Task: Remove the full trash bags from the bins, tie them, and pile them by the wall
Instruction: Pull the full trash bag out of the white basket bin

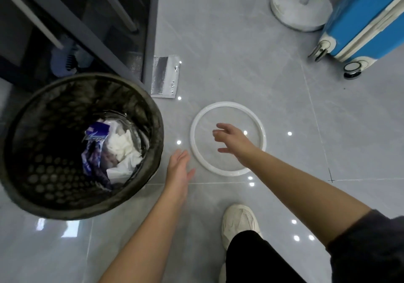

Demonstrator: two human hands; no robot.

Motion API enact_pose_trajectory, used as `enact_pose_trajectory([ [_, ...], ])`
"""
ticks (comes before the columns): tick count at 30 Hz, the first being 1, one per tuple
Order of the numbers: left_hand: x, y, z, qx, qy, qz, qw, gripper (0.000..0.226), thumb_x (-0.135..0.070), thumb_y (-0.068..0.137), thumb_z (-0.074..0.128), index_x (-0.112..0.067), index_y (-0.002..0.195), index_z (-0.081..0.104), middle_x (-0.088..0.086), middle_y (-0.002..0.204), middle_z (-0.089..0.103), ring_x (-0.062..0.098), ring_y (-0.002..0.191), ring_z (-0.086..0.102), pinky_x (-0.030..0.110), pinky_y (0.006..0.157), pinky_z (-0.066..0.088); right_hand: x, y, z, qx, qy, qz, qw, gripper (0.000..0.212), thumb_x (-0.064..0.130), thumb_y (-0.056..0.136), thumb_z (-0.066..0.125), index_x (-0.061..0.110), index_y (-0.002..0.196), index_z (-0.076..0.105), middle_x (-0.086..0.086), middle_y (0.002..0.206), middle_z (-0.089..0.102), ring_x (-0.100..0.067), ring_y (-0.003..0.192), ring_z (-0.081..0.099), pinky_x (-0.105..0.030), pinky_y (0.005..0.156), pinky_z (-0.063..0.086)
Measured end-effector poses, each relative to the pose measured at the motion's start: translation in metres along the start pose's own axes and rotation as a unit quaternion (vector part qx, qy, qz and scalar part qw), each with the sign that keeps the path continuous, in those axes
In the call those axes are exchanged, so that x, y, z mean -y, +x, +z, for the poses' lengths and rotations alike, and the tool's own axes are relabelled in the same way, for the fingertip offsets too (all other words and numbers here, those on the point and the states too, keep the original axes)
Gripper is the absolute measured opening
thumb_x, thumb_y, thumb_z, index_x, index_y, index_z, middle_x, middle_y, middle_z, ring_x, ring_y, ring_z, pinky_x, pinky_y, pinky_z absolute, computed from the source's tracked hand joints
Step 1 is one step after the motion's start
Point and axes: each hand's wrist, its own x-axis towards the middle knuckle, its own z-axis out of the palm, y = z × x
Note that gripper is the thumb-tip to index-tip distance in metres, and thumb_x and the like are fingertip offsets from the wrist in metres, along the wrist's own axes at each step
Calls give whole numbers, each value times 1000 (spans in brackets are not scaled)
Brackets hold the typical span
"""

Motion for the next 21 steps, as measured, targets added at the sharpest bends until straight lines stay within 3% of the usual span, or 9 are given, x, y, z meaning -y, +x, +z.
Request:
enact_pose_trajectory([
  [5, -5, -30, -27, -13, -213, -57, 975, 37, -17, 98, 44, -11, 135, 43, 2, 124, 57, 19, 118, 50, 41, 92, 43, 27, -15, 57, 84, 34, 26, 996, 47, 18, 92, 57, 13, 137, 43, -7, 128, 57, -22, 115, 57, -40, 92, 52],
  [9, -7, -41, -48, -56, -337, -51, 939, 29, -22, 98, 46, -13, 124, 53, 0, 106, 62, 18, 111, 53, 36, 79, 47, 25, -18, 92, 107, 49, 67, 991, 43, 17, 93, 55, 10, 134, 45, -8, 124, 61, -22, 109, 60, -38, 84, 55],
  [12, -8, -45, -54, -84, -351, -36, 932, 33, -23, 97, 47, -13, 129, 52, -1, 102, 61, 14, 101, 57, 31, 74, 48, 20, -18, 112, 121, 46, 75, 989, 38, 19, 95, 53, 8, 131, 49, -5, 108, 66, -20, 100, 64, -33, 75, 54],
  [15, -7, -48, -58, -100, -348, -28, 932, 36, -22, 97, 48, -11, 131, 51, -1, 102, 60, 10, 94, 58, 29, 72, 48, 17, -22, 124, 113, 32, 68, 991, 21, 14, 95, 50, 9, 113, 60, -5, 95, 66, -18, 89, 64, -30, 74, 54],
  [18, -6, -59, -58, -88, -343, -28, 935, 28, -21, 96, 49, -12, 122, 54, -2, 102, 60, 11, 92, 58, 28, 71, 47, 15, -27, 128, 85, 36, 65, 994, 12, 10, 94, 47, 12, 94, 59, -8, 97, 63, -19, 88, 62, -28, 68, 53],
  [21, -9, -79, -53, -70, -335, -22, 939, 21, -19, 95, 50, -12, 114, 56, -2, 96, 62, 12, 89, 59, 27, 71, 46, 17, -37, 129, 81, 93, 74, 990, 17, 8, 96, 41, 10, 95, 58, -10, 100, 64, -22, 90, 64, -32, 71, 55],
])
